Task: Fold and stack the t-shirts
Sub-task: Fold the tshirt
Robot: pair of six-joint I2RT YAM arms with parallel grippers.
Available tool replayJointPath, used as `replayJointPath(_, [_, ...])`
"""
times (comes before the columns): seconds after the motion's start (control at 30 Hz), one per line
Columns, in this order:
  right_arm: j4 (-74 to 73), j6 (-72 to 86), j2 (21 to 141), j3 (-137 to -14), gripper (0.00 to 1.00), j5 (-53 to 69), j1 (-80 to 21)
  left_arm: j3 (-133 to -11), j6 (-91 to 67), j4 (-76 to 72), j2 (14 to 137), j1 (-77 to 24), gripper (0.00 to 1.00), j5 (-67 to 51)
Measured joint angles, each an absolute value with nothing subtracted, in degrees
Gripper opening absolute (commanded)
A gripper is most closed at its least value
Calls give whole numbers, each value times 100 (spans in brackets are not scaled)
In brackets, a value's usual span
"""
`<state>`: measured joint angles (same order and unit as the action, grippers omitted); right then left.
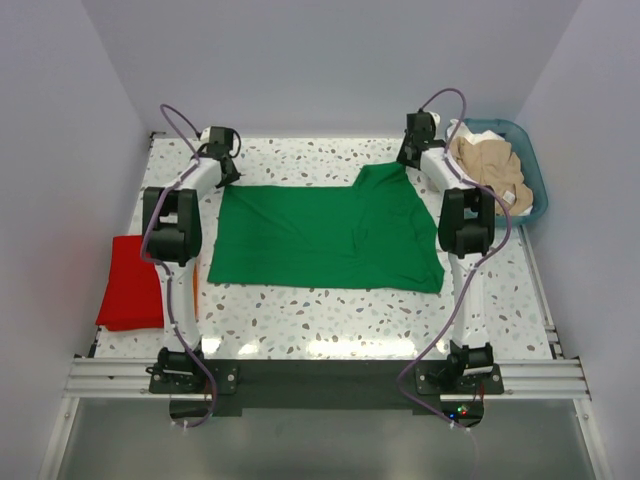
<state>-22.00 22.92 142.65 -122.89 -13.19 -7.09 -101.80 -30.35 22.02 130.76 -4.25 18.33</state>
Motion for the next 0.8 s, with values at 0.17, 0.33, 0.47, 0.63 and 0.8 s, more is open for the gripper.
replayJointPath(0.17, [-2182,2318,14088,-12245,0,-1234,-685,-10175,-3035,2204,13128,-427,28,1826])
replayJointPath(0.33, [-2182,2362,14029,-12243,0,-1155,-668,-10149,-3039,2209,13137,-427,16,1826])
replayJointPath(0.47, [-2174,2405,14007,-12189,0,-1079,-668,-10141,-3037,2211,13137,-427,7,1831])
replayJointPath(0.63, [-2178,2443,13939,-12116,0,-1033,-663,-10141,-3037,2209,13135,-427,0,1833])
replayJointPath(0.8, [-2132,2471,13594,-11817,0,-941,-646,-10141,-3035,2206,13135,-429,0,1835])
